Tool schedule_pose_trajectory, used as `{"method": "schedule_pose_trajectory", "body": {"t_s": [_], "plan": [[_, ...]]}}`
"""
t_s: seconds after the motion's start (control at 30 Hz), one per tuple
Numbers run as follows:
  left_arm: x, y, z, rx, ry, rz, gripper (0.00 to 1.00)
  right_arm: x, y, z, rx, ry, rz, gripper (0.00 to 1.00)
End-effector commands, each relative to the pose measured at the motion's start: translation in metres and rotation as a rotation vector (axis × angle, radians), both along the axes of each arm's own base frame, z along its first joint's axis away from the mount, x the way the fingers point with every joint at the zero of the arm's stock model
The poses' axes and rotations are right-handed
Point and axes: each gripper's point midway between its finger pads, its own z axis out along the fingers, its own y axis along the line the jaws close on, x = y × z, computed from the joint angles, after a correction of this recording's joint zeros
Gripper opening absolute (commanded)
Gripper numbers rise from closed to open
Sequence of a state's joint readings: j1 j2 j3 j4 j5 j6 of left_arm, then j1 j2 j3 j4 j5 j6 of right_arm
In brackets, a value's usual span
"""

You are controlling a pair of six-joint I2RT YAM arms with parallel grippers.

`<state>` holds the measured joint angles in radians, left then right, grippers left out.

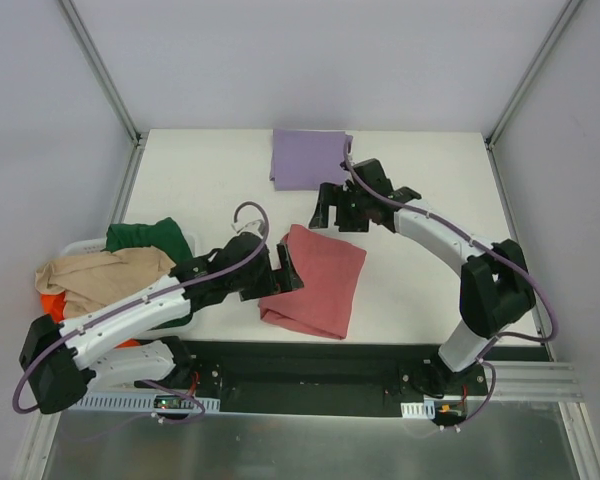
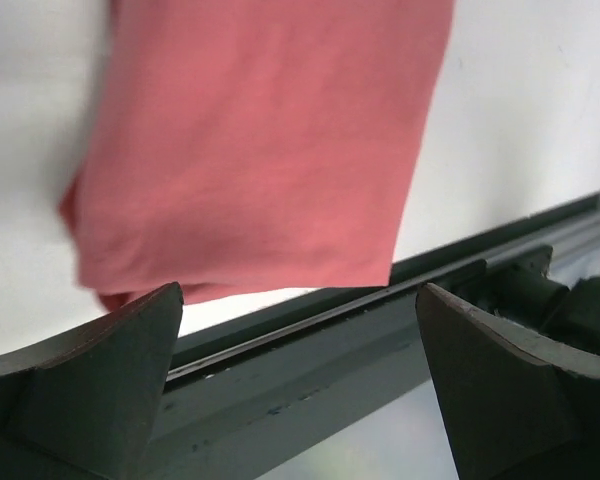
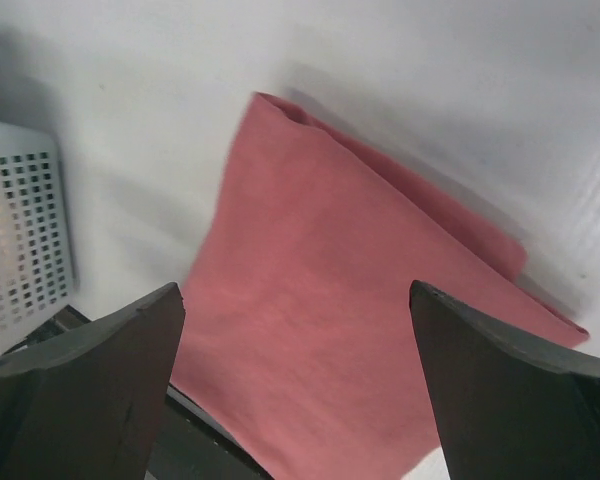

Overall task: Fold and stack the t-shirts
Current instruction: Put the neatly folded tshirt into the corner of the board with both arms

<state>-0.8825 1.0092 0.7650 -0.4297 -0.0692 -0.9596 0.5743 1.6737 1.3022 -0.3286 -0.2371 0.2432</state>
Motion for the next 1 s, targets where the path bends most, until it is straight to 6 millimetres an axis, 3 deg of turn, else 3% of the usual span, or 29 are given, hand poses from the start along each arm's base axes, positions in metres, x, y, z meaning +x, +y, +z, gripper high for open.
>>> {"method": "schedule_pose_trajectory", "body": {"t_s": [0.0,0.07,0.27,0.47,0.57,0.67,0.73,0.8,0.87,0.97], "plan": [[-0.006,-0.046,-0.006,-0.110,0.054,-0.164,0.99,-0.013,-0.013,-0.032,0.035,0.105,0.028,0.96],[-0.004,-0.044,-0.032,-0.045,0.108,-0.142,0.99,-0.016,-0.017,-0.048,0.029,0.149,0.023,0.96],[0.015,-0.022,-0.079,0.113,0.131,-0.026,0.99,-0.029,-0.039,-0.088,-0.030,0.264,-0.064,0.96],[0.048,-0.007,-0.095,0.193,0.104,0.037,0.99,-0.069,-0.065,-0.106,-0.027,0.306,-0.189,0.96],[0.072,-0.003,-0.093,0.222,0.057,0.053,0.99,-0.104,-0.074,-0.123,-0.019,0.328,-0.252,0.96],[0.101,-0.009,-0.076,0.223,-0.030,0.014,0.99,-0.136,-0.068,-0.129,0.017,0.306,-0.290,0.96],[0.119,-0.014,-0.066,0.216,-0.065,-0.008,0.99,-0.152,-0.062,-0.126,0.030,0.276,-0.317,0.96],[0.130,-0.021,-0.057,0.211,-0.100,-0.034,0.99,-0.165,-0.050,-0.111,0.048,0.207,-0.286,0.96],[0.137,-0.029,-0.046,0.196,-0.128,-0.075,0.99,-0.157,-0.053,-0.089,0.034,0.084,-0.300,0.96],[0.135,-0.039,-0.026,0.152,-0.166,-0.136,0.99,-0.140,-0.075,-0.061,-0.027,-0.052,-0.348,0.96]]}}
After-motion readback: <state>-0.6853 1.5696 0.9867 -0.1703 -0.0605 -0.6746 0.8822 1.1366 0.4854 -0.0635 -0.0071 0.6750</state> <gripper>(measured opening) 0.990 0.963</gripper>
